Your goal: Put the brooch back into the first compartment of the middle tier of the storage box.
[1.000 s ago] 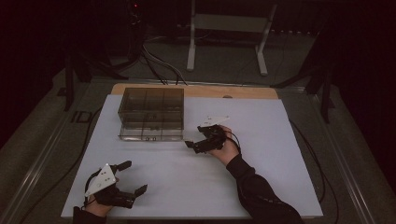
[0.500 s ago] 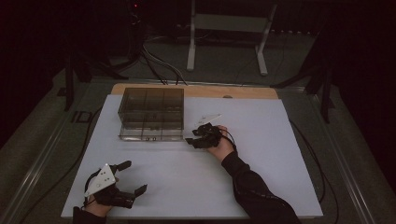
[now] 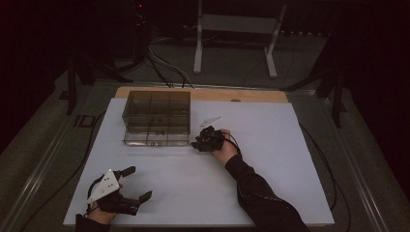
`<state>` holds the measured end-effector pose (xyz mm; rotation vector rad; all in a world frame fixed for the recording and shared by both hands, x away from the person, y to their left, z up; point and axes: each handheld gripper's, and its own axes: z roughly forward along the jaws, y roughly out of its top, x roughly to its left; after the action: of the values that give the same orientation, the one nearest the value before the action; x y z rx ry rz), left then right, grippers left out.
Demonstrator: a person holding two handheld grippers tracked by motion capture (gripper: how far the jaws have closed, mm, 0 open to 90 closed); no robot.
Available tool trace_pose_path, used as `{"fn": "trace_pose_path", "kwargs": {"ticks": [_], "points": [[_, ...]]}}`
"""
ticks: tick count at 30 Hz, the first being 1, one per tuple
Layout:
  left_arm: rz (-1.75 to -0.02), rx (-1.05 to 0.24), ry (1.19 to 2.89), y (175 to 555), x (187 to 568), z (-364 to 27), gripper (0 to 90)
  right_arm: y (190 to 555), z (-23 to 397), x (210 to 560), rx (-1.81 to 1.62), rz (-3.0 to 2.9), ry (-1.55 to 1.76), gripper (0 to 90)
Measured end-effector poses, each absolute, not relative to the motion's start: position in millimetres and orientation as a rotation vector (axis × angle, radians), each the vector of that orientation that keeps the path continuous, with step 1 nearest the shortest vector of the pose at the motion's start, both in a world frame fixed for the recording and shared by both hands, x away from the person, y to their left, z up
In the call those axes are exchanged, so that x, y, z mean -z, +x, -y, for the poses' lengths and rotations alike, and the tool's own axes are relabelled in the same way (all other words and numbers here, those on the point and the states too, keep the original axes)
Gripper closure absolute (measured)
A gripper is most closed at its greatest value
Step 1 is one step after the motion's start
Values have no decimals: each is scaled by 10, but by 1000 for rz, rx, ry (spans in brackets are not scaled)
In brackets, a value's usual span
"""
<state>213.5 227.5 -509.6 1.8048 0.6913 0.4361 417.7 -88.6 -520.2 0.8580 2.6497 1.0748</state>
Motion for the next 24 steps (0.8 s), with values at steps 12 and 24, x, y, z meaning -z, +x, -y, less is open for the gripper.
{"fn": "trace_pose_path", "kwargs": {"ticks": [12, 24], "points": [[-694, -434, 1808, 2139, 5103, -2272, 3, 4188, 830, 5232, -991, -2672, 817, 793], [-695, -432, 1804, 2143, 5099, -2274, 3, 4166, 784, 5214, -937, -2666, 780, 844]]}}
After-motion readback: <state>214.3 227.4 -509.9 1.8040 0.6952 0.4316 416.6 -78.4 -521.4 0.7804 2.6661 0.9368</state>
